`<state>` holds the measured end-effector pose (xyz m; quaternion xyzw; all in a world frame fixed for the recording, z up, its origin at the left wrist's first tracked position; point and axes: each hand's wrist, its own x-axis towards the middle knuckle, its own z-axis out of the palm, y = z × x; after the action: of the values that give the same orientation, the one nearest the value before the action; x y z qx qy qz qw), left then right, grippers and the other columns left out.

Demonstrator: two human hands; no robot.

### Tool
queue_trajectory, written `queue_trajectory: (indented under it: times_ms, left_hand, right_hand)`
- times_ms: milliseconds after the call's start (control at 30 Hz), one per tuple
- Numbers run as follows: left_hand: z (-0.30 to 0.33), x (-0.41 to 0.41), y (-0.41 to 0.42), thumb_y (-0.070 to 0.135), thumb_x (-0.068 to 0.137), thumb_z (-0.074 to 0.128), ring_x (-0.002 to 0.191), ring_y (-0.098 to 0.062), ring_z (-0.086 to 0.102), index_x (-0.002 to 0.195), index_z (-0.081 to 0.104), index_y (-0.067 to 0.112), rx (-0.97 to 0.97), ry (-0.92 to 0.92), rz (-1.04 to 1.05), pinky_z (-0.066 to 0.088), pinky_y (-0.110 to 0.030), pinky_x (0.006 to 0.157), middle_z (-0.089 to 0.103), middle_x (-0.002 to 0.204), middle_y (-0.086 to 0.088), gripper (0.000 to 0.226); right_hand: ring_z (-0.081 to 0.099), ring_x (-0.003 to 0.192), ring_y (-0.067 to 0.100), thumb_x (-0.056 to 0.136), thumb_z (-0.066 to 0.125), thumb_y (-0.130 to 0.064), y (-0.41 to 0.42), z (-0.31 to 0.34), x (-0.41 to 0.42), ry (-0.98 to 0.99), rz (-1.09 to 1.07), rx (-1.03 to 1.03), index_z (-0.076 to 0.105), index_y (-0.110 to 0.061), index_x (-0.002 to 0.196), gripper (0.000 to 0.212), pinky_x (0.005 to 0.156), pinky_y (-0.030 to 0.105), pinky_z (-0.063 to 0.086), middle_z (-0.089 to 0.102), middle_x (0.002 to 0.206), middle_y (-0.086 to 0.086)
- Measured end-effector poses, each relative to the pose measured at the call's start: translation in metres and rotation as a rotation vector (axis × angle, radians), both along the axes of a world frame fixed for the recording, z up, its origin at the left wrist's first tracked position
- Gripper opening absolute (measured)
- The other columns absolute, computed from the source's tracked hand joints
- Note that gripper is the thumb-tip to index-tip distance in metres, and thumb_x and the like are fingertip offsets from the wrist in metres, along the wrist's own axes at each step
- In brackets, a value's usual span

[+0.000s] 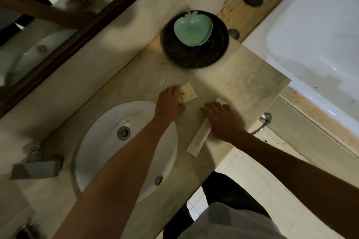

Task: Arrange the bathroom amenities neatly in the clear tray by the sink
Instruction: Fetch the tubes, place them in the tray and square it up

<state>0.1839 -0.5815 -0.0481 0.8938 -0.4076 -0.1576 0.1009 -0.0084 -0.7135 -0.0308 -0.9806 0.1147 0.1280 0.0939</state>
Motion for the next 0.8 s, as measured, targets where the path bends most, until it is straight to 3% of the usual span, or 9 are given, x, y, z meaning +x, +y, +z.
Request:
queue_trajectory:
  times_ms: [100, 200, 333, 400, 567, 800]
  left_hand:
    - [0.005, -0.003, -0.007, 0.036, 0.079, 0.071, 0.118, -0.031, 0.045, 0.142, 0.034, 0.011, 0.03, 0.029, -0.029, 0.042, -0.041, 0.097, 0.044, 0.131, -0.013, 0.077]
    - [0.008, -0.012, -0.005, 0.038, 0.076, 0.073, 0.11, -0.031, 0.049, 0.139, 0.033, 0.01, 0.083, 0.077, -0.081, 0.047, -0.04, 0.09, 0.04, 0.129, -0.014, 0.08]
    - [0.004, -0.025, 0.014, 0.045, 0.08, 0.065, 0.105, -0.034, 0.053, 0.142, 0.029, 0.009, 0.112, 0.105, -0.073, 0.046, -0.044, 0.088, 0.042, 0.129, -0.017, 0.08]
    - [0.006, -0.029, 0.039, 0.049, 0.08, 0.065, 0.103, -0.035, 0.054, 0.14, 0.032, 0.008, 0.081, 0.106, -0.01, 0.046, -0.045, 0.086, 0.046, 0.126, -0.017, 0.08]
    - [0.03, -0.036, 0.149, 0.042, 0.073, 0.071, 0.105, -0.03, 0.054, 0.13, 0.042, 0.01, 0.072, 0.079, 0.032, 0.042, -0.038, 0.085, 0.051, 0.122, -0.01, 0.072]
    - [0.058, -0.048, 0.361, 0.048, 0.069, 0.073, 0.103, -0.031, 0.056, 0.127, 0.047, 0.01, 0.1, -0.01, 0.13, 0.04, -0.04, 0.085, 0.053, 0.122, -0.011, 0.074]
  right_hand:
    - [0.06, 0.109, 0.033, 0.057, 0.087, -0.03, -0.019, -0.005, -0.002, 0.013, 0.124, -0.032, 0.068, -0.017, 0.114, 0.062, 0.096, 0.05, 0.046, 0.064, 0.116, 0.01]
    - [0.064, 0.09, 0.031, 0.058, 0.087, -0.029, -0.027, -0.008, 0.001, -0.056, 0.332, -0.008, 0.07, -0.016, 0.095, 0.044, 0.085, 0.043, 0.052, 0.066, 0.099, 0.009]
    - [0.062, 0.079, 0.026, 0.076, 0.062, -0.039, -0.023, -0.013, 0.003, -0.174, 0.456, -0.007, 0.066, -0.016, 0.09, 0.028, 0.074, 0.035, 0.048, 0.065, 0.09, 0.006]
    - [0.061, 0.073, 0.026, 0.079, 0.057, -0.035, -0.008, -0.013, 0.004, -0.23, 0.454, 0.051, 0.065, -0.014, 0.087, 0.024, 0.068, 0.035, 0.046, 0.063, 0.085, 0.005]
    - [0.057, 0.068, 0.025, 0.08, 0.061, -0.022, 0.07, -0.002, 0.017, -0.353, 0.477, 0.169, 0.061, -0.012, 0.086, 0.011, 0.063, 0.035, 0.042, 0.059, 0.081, 0.004]
    - [0.055, 0.056, 0.022, 0.081, 0.051, -0.03, 0.251, 0.032, 0.059, -0.214, 0.556, 0.184, 0.057, -0.017, 0.081, 0.015, 0.05, 0.028, 0.036, 0.058, 0.072, 0.002]
